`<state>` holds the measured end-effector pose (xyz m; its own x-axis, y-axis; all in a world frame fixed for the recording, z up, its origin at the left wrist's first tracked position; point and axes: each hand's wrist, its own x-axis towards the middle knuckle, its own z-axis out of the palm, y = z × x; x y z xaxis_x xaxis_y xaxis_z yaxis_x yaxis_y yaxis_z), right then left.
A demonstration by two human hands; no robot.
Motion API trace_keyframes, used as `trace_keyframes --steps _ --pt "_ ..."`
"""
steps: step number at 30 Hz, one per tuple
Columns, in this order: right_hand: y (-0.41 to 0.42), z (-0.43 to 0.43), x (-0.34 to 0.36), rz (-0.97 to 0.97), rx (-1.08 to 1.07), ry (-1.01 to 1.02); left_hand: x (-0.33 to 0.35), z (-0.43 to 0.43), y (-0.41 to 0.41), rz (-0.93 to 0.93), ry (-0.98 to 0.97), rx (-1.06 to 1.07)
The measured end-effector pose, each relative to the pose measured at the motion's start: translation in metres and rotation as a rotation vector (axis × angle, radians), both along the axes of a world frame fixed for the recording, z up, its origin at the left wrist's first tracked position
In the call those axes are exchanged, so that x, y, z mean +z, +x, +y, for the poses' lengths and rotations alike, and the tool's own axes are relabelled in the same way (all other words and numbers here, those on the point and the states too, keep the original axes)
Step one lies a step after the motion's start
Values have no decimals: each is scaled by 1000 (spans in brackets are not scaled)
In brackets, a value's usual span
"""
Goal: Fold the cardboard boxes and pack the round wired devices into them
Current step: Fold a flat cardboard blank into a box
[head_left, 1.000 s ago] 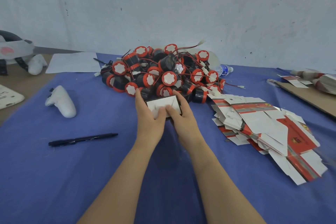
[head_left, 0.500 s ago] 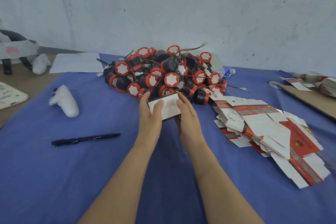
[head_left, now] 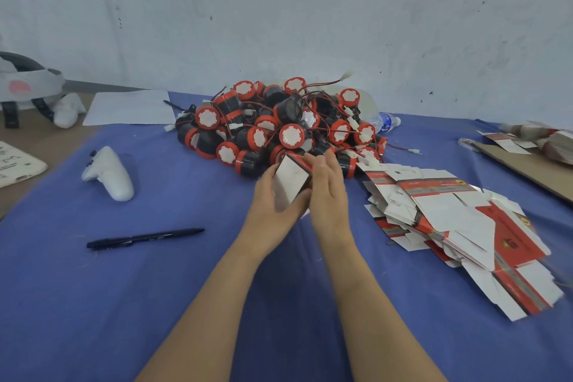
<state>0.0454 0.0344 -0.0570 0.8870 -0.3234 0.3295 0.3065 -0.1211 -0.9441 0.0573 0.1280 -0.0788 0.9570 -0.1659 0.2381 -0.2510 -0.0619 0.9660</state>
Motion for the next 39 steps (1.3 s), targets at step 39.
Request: trace_keyframes --steps 39 --pt "3 -26 -9 469 279 -81 -7 20 15 97 -120 283"
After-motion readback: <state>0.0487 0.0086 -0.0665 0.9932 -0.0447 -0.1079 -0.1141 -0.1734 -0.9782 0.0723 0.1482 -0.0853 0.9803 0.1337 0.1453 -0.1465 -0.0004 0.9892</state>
